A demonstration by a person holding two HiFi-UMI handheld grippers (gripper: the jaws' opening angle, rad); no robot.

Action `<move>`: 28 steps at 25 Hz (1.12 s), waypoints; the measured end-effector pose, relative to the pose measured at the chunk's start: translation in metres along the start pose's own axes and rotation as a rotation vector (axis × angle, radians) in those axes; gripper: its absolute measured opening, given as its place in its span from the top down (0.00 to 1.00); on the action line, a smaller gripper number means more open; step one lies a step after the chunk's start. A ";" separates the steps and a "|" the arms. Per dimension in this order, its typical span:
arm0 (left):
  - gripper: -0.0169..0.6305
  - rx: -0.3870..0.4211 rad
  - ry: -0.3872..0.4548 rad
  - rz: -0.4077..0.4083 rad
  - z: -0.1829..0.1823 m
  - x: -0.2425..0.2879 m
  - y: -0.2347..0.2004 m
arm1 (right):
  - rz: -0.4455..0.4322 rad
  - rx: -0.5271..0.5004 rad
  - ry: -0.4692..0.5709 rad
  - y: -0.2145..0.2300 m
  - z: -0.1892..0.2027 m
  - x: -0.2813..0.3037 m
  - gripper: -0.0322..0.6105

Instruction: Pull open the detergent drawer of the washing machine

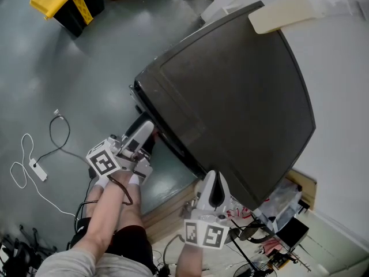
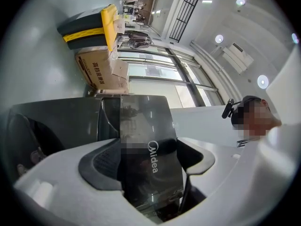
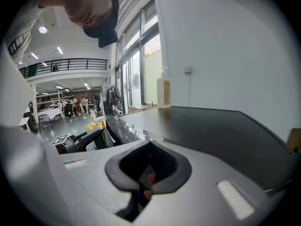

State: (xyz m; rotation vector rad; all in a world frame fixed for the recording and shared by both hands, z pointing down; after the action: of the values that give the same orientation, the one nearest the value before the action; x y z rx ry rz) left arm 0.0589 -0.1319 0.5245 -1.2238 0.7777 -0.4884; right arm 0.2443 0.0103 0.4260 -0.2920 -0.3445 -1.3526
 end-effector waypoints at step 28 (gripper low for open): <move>0.41 -0.157 0.239 0.005 0.003 0.004 0.003 | 0.008 0.014 -0.003 0.016 0.007 -0.012 0.94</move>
State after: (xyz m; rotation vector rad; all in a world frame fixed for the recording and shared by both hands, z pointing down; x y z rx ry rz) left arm 0.0630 -0.1319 0.5209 -1.3233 1.0382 -0.5849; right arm 0.2571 0.0263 0.4272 -0.2839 -0.3549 -1.3412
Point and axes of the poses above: the fingertips, and each gripper's own axes: x forward along the fingers, y to its right, z out of its underside, the point moved 3 cm from there along -x, backward along the fingers, and after that the axes turned 4 degrees about z, right-handed, at the moved point
